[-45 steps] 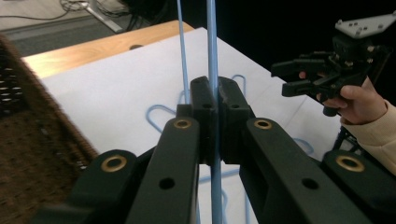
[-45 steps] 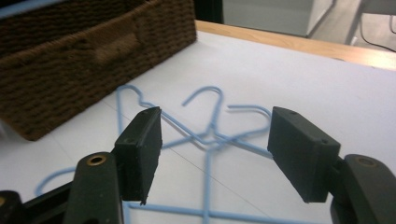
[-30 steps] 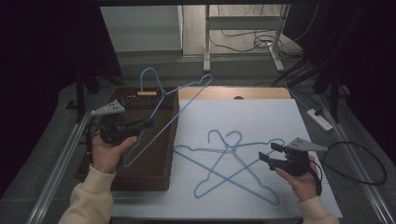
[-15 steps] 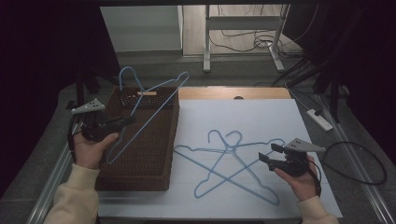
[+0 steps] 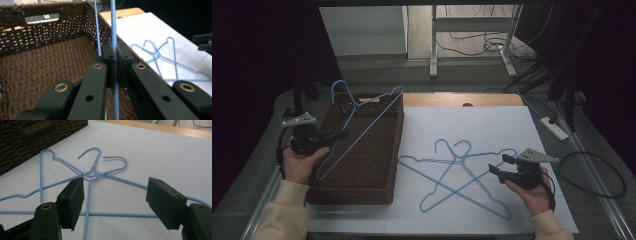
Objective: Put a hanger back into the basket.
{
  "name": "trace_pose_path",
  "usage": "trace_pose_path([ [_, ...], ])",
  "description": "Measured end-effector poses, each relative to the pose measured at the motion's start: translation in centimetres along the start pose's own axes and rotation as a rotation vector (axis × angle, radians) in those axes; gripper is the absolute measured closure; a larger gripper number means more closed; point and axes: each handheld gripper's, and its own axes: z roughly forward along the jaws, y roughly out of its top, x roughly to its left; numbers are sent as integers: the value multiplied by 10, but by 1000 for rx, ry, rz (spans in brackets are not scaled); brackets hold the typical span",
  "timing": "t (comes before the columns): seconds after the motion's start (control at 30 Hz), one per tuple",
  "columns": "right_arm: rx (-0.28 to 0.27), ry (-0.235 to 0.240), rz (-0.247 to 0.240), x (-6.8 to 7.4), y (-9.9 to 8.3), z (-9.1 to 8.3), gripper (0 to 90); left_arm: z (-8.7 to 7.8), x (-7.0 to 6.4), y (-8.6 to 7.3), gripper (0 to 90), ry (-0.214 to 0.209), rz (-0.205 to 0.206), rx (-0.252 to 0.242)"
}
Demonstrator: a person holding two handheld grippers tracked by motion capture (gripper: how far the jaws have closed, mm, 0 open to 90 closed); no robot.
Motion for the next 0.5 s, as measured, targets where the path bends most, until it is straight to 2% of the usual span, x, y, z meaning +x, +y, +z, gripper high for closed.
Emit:
trace_pose_path([
  [0.2,4,0,0,1,0,1,315,2,7,-6,868,4,3,33],
  [0.4,7,0,1,1,0,1,314,3,12,-9,868,-2,-14,32],
  [0.5,8,-1,1,1,-1,1,314,-2,14,-9,868,2,-16,20],
])
